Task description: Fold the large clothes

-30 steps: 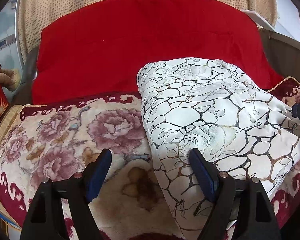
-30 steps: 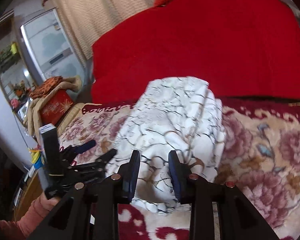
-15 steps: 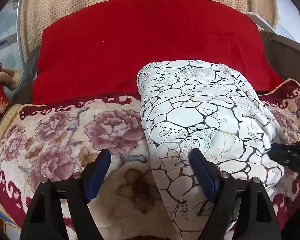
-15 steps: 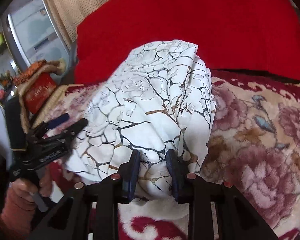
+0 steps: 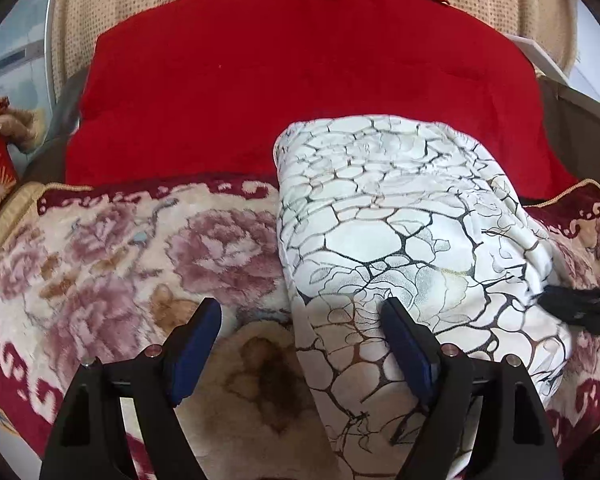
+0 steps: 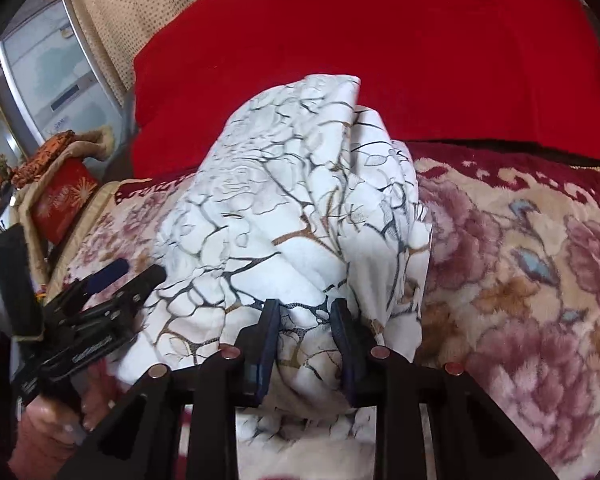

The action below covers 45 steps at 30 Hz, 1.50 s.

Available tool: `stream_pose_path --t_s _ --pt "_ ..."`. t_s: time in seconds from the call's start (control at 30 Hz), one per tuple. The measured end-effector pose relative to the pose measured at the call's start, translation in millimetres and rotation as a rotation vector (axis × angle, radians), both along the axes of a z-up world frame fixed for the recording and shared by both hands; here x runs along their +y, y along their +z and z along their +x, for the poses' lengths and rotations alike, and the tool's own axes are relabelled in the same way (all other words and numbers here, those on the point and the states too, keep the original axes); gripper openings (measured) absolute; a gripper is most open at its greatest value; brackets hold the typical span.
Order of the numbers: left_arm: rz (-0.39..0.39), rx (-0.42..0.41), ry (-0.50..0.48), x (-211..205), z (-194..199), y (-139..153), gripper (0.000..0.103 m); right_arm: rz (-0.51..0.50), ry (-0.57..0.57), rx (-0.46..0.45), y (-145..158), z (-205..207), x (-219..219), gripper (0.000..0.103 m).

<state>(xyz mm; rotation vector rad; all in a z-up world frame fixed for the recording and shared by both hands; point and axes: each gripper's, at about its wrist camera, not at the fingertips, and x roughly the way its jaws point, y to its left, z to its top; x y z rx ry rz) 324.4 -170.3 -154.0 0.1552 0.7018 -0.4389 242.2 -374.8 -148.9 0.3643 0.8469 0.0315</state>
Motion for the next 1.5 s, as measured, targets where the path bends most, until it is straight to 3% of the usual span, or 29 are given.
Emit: stream_pose_path --t_s 0.1,0.2,0.33,0.37,0.47,0.53,0.6,0.7,0.97,1.1,1.23,1.33,1.4,1.5 --pt "-0.003 -0.016 0.001 4 0 6 0.082 0.013 0.043 0.010 31 -7 0 0.032" --pt "-0.003 0.001 0.001 1 4 5 0.082 0.044 0.059 -0.078 70 -6 -5 0.032" --pt "-0.003 -0.002 0.001 -3 7 8 0.082 -0.005 0.010 -0.142 104 41 -13 0.034" --pt "-0.002 -0.003 -0.002 -4 7 8 0.082 -0.014 -0.002 -0.132 104 55 -15 0.038" --pt "0.009 -0.011 -0.008 -5 7 8 0.082 -0.024 -0.036 -0.053 87 108 -23 0.073" --pt "0.012 -0.015 -0.013 -6 7 7 0.083 -0.082 -0.080 0.052 56 142 -33 0.073" --pt "0.023 -0.023 -0.021 -7 6 7 0.082 -0.014 -0.103 0.245 0 170 -52 0.074" --pt "0.044 -0.044 -0.023 -8 3 9 0.082 0.097 -0.138 0.183 -7 156 -69 0.074" --pt "0.051 -0.056 -0.008 -3 0 9 0.082 0.000 -0.143 0.002 52 73 -53 0.075" --pt "0.056 -0.063 -0.004 -4 -2 9 0.082 -0.054 -0.078 -0.044 70 34 -33 0.053" --pt "0.055 -0.064 -0.003 -4 -2 9 0.082 -0.049 -0.034 -0.037 59 7 -15 0.052" --pt "0.055 -0.056 -0.014 -5 -2 7 0.083 -0.092 -0.037 0.033 19 11 -14 0.053" --pt "0.060 -0.062 -0.013 -5 -3 7 0.083 -0.079 -0.051 0.017 3 11 -18 0.053" --pt "0.043 -0.045 -0.018 -1 0 12 0.083 -0.095 -0.053 0.002 6 8 -17 0.053"
